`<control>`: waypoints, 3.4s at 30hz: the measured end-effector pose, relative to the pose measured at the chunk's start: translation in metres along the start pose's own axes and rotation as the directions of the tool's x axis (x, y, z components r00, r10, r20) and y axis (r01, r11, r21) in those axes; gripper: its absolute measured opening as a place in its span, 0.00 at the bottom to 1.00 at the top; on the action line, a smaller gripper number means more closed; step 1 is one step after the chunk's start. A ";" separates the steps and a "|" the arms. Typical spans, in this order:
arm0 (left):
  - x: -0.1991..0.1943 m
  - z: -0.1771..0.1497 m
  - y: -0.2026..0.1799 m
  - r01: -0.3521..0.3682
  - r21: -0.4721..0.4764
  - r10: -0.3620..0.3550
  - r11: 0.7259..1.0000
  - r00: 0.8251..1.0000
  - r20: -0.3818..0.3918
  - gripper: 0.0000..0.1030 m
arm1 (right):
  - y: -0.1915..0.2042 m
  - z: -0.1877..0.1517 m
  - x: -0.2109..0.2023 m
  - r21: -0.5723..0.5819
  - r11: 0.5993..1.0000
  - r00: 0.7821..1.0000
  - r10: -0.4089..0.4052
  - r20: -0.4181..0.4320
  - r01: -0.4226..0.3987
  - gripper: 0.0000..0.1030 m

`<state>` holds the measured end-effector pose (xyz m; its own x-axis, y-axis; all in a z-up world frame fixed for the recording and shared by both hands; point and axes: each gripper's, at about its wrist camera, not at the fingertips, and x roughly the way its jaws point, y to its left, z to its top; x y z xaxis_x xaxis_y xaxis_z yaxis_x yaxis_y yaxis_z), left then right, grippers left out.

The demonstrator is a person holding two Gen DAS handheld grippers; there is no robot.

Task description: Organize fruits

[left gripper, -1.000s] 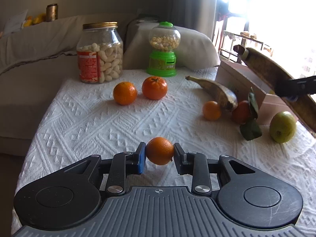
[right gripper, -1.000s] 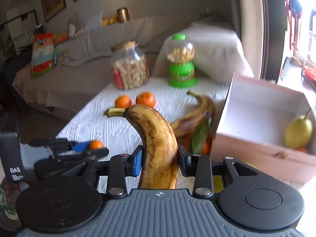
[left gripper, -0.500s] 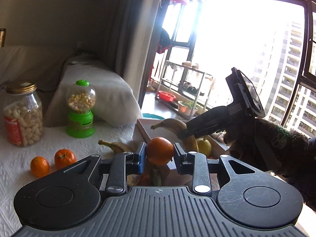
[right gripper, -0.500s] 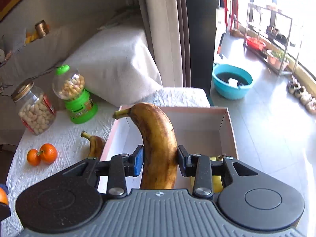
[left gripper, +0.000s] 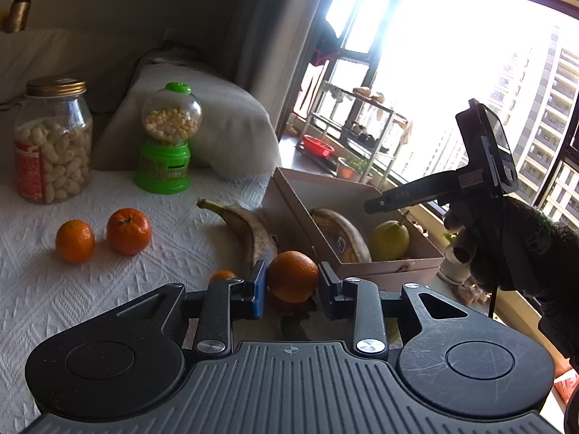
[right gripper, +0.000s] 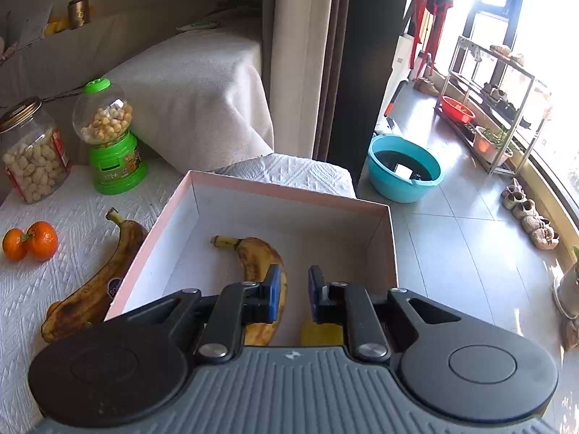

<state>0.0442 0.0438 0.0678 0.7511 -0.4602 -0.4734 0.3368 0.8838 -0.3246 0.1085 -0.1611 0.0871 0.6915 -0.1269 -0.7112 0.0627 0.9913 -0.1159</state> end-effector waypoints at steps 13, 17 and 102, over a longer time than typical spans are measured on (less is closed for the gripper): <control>-0.013 -0.003 0.010 -0.050 -0.015 0.050 0.999 0.999 -0.003 0.33 | 0.034 0.008 0.049 -0.319 0.945 0.987 -0.117 -0.112 0.076 0.55; -0.007 -0.005 0.006 -0.018 -0.019 0.018 1.000 1.000 -0.015 0.33 | 0.024 0.009 0.041 -0.323 0.941 0.982 -0.145 -0.117 0.101 0.55; 0.064 0.040 0.040 -0.111 0.090 0.119 0.990 0.989 -0.092 0.35 | 0.044 -0.177 -0.063 -0.049 0.976 0.951 0.219 0.216 -0.213 0.67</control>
<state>0.1288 0.0528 0.0574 0.7301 -0.3576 -0.5823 0.3016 0.9333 -0.1949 -0.0596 -0.1155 0.0038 0.8274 0.1038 -0.5519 -0.1214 0.9926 0.0047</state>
